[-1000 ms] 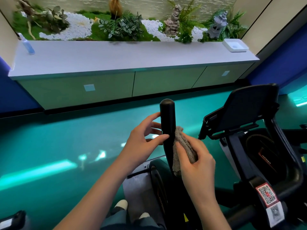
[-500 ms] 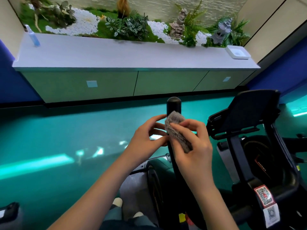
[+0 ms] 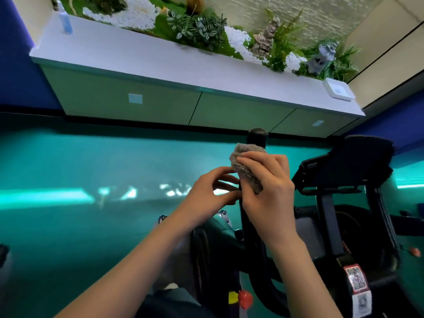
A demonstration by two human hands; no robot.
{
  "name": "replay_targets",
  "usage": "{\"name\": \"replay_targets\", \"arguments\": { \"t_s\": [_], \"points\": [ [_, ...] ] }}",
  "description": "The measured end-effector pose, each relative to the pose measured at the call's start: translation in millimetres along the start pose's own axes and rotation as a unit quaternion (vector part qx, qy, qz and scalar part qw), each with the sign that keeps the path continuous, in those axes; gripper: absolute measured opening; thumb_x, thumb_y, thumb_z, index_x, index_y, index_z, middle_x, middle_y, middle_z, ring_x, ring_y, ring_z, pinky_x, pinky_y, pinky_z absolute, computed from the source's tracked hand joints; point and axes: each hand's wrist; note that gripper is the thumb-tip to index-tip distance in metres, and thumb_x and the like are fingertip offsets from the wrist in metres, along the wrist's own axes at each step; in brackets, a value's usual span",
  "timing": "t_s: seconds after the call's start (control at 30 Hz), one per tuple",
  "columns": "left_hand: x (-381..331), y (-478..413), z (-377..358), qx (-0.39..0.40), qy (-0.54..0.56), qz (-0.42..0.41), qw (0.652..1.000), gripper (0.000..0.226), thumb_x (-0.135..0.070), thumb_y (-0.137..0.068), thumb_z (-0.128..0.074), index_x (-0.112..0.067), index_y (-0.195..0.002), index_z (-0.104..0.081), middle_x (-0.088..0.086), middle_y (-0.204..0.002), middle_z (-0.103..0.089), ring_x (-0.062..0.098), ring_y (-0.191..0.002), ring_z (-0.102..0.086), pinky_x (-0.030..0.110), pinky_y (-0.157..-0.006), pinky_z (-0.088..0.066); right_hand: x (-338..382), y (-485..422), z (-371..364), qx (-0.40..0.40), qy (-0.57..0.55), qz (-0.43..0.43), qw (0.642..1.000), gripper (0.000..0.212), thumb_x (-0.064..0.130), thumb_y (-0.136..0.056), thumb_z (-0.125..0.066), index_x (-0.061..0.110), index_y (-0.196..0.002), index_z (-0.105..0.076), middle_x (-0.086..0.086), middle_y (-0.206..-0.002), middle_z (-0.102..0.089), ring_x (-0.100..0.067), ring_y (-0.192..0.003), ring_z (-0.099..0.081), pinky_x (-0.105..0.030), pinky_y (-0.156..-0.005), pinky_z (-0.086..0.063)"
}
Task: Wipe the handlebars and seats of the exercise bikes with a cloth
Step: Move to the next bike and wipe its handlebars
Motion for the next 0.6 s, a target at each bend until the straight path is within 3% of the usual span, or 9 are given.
{"name": "replay_targets", "arguments": {
  "t_s": [0.1, 0.3, 0.47, 0.6],
  "points": [
    [8.4, 6.4, -0.8, 0.004, 0.024, 0.026, 0.999, 0.037, -0.004, -0.078, -0.072, -0.028, -0.104, -0.062, -0.004, -0.093, -0.068, 0.011, -0.084, -0.067, 0.031, -0.072, -0.057, 1.7, -16.7, 0.6, -0.014, -0.010, 0.014, 1.000, 0.024, -0.008, -0.078, -0.068, 0.000, -0.100, -0.072, -0.007, -0.106, -0.068, -0.027, -0.096, -0.054, -0.022, -0.089, -0.042],
    [16.4, 13.8, -2.9, -0.009, 0.038, 0.021, 0.999, 0.034, -0.001, -0.078, -0.068, -0.026, -0.100, -0.064, -0.007, -0.088, -0.068, 0.009, -0.082, -0.067, 0.027, -0.068, -0.055, 6.5, -2.3, -4.7, 0.085, 0.076, 0.049, 0.992, 0.025, -0.013, -0.071, -0.065, 0.000, -0.092, -0.072, -0.010, -0.098, -0.071, -0.033, -0.092, -0.054, -0.027, -0.082, -0.042],
    [27.9, 26.5, 4.7, -0.025, 0.053, 0.043, 0.997, 0.032, -0.008, -0.077, -0.073, -0.026, -0.103, -0.065, -0.003, -0.095, -0.070, 0.014, -0.088, -0.068, 0.037, -0.077, -0.057, 8.2, 10.3, -3.2, 0.092, 0.040, 0.011, 0.995, 0.025, -0.010, -0.075, -0.065, 0.005, -0.094, -0.073, -0.005, -0.099, -0.072, -0.024, -0.093, -0.053, -0.015, -0.083, -0.036],
    [30.8, 33.5, 10.0, -0.045, 0.057, 0.054, 0.996, 0.032, -0.006, -0.079, -0.071, -0.025, -0.104, -0.064, 0.001, -0.100, -0.070, 0.016, -0.091, -0.068, 0.035, -0.079, -0.057, 12.4, 12.1, -2.6, 0.129, 0.084, 0.041, 0.987, 0.022, -0.016, -0.070, -0.064, -0.002, -0.086, -0.071, -0.013, -0.092, -0.070, -0.032, -0.092, -0.055, -0.033, -0.079, -0.048]
  ]
}}
Point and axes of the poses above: each hand's wrist, its own y-axis away from the middle knuckle, its own z-axis out of the back of the hand, x = y × z
